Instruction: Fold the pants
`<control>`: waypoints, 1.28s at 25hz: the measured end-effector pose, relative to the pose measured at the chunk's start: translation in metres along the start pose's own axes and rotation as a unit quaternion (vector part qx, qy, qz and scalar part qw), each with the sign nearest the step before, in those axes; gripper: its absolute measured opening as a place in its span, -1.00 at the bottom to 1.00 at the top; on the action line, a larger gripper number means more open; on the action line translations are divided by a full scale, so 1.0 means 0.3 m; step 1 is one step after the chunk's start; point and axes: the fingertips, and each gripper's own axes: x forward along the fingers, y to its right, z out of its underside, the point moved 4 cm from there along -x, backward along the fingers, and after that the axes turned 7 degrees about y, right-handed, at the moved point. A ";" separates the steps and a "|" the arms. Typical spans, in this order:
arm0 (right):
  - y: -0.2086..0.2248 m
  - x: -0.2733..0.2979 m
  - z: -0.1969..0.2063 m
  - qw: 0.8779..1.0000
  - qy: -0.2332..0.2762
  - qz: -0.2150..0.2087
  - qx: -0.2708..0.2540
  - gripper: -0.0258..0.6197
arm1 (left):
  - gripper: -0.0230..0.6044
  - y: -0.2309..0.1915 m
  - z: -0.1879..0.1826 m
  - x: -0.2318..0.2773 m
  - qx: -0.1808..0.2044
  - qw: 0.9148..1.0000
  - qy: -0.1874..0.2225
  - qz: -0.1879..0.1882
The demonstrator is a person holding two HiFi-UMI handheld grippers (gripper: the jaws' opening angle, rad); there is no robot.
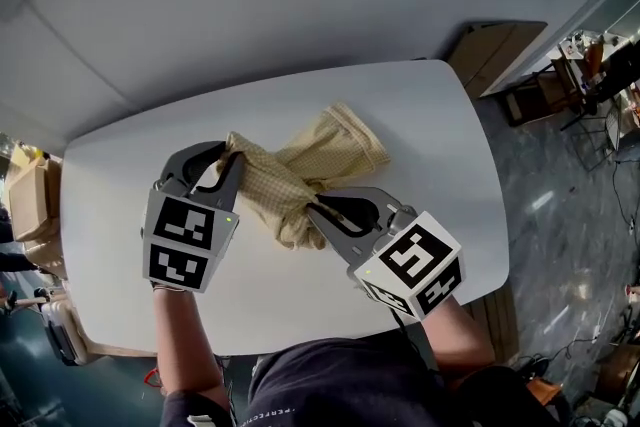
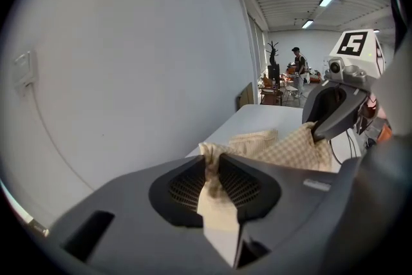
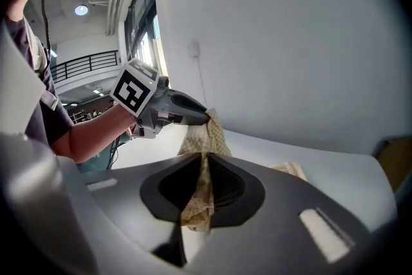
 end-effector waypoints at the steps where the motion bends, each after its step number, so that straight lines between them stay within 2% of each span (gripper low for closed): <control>1: 0.034 -0.014 0.001 1.000 0.004 0.006 0.001 -0.82 | -0.69 0.011 -0.022 0.030 0.004 1.000 0.005 -0.001; 7: 0.207 -0.083 0.041 0.999 0.017 0.039 0.009 -0.82 | -0.69 0.084 -0.100 0.209 -0.011 0.999 0.030 0.003; 13: 0.387 -0.108 0.123 0.996 0.012 0.076 0.040 -0.82 | -0.68 0.149 -0.119 0.392 -0.025 0.999 0.029 0.014; 17: 0.482 -0.104 0.201 0.992 0.002 0.102 0.073 -0.82 | -0.58 0.177 -0.120 0.468 -0.051 0.998 0.044 0.011; 19: 0.522 -0.106 0.244 0.989 -0.013 0.121 0.081 -0.82 | -0.44 0.182 -0.137 0.480 -0.059 0.996 0.063 -0.003; 21: 0.557 -0.107 0.286 0.986 -0.029 0.143 0.083 -0.81 | -0.41 0.179 -0.152 0.473 -0.066 0.995 0.078 -0.014; 23: 0.580 -0.103 0.319 0.983 -0.040 0.154 0.087 -0.79 | -0.44 0.187 -0.142 0.466 -0.066 0.996 0.067 -0.005; 27: 0.599 -0.114 0.348 0.981 -0.042 0.160 0.101 -0.70 | -0.55 0.249 -0.051 0.461 -0.045 0.999 0.006 0.030; 30: 0.609 -0.151 0.337 0.979 -0.021 0.166 0.116 -0.65 | -0.66 0.307 0.024 0.455 -0.060 0.997 -0.024 0.053; 32: 0.611 -0.181 0.325 0.978 -0.011 0.177 0.113 -0.65 | -0.70 0.338 0.054 0.455 -0.065 0.996 -0.036 0.053</control>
